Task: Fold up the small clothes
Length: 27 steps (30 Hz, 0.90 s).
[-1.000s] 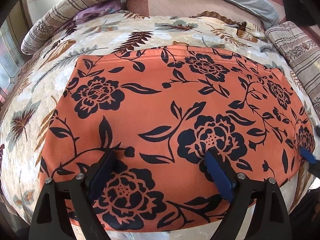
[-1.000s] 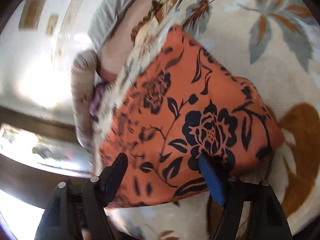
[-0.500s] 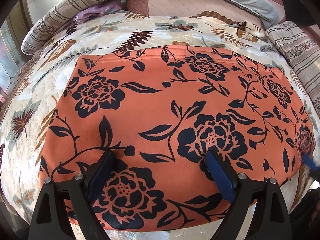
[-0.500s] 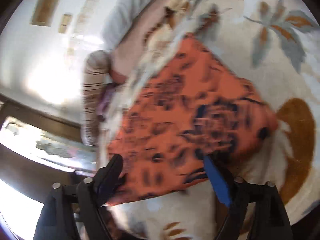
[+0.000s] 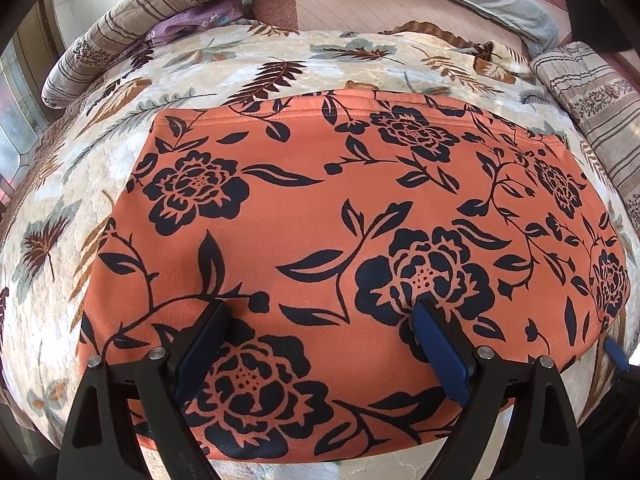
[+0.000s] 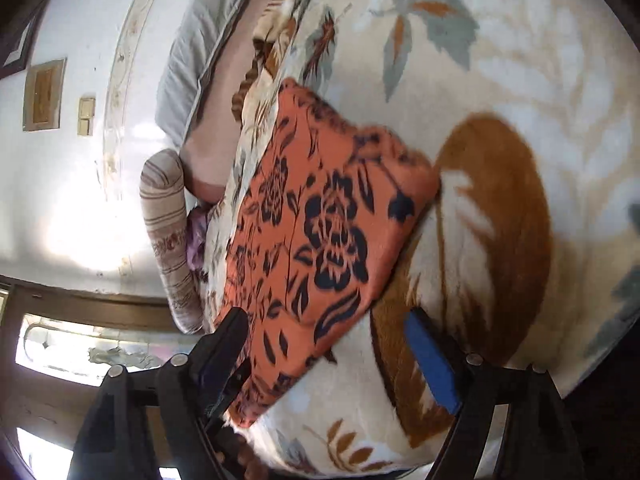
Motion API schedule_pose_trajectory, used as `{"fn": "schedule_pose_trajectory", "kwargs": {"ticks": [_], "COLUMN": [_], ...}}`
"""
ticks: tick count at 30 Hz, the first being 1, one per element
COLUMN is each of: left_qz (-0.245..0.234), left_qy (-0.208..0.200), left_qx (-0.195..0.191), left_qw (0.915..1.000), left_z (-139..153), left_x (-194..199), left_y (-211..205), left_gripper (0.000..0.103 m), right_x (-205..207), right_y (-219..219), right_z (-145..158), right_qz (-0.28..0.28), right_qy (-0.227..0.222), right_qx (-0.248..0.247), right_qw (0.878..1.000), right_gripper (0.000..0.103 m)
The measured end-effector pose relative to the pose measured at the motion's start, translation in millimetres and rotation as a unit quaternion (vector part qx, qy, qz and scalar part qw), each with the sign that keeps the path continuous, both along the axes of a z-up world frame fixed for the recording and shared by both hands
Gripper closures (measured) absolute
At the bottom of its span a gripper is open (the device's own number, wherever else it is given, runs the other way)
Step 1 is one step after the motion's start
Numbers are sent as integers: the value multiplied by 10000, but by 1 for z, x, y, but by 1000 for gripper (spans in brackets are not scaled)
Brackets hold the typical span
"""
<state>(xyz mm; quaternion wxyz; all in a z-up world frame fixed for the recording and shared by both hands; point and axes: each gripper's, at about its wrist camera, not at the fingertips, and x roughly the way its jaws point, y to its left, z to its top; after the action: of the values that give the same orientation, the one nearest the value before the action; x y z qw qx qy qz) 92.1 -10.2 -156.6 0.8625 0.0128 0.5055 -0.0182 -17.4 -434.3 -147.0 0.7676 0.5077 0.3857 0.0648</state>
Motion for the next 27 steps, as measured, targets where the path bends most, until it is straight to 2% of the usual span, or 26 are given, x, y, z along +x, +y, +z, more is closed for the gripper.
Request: {"fn": "schedule_pose_trajectory", "kwargs": {"ticks": [4, 8, 12, 14, 16, 19, 21, 23, 26, 27], "left_qz": [100, 56, -70, -69, 20, 511, 988, 1244, 1331, 1244], "left_qy": [-21, -174, -123, -191, -396, -602, -470, -269, -8, 49], "left_qx": [-73, -247, 37, -179, -372, -567, -858, -1112, -1258, -1386], "left_qw": [9999, 9995, 9999, 9996, 9985, 9953, 9903, 9856, 9831, 9825], "left_z": [8, 12, 3, 17, 35, 54, 54, 48, 38, 35], "left_x": [-3, -7, -5, -9, -19, -43, -57, -65, -71, -73], "left_y": [2, -2, -11, -4, 14, 66, 112, 144, 164, 165], "left_gripper": [11, 11, 10, 10, 10, 10, 11, 11, 26, 28], "right_x": [10, 20, 33, 39, 39, 40, 40, 41, 41, 41], "right_y": [-12, -8, -2, -1, -2, 1, 4, 7, 8, 7], "right_z": [-2, 1, 3, 5, 4, 3, 4, 6, 6, 6], "right_qz": [-369, -477, -468, -444, -404, -309, -267, -235, -231, -234], "right_qy": [120, 98, 74, 27, -10, -105, -141, -162, -195, -203], "right_qx": [154, -7, -89, -143, -196, -324, -455, -568, -583, -562], "right_qw": [9991, 9988, 9988, 9989, 9990, 9989, 9985, 9980, 9978, 9979], "right_gripper": [20, 20, 20, 20, 20, 20, 20, 19, 19, 19]}}
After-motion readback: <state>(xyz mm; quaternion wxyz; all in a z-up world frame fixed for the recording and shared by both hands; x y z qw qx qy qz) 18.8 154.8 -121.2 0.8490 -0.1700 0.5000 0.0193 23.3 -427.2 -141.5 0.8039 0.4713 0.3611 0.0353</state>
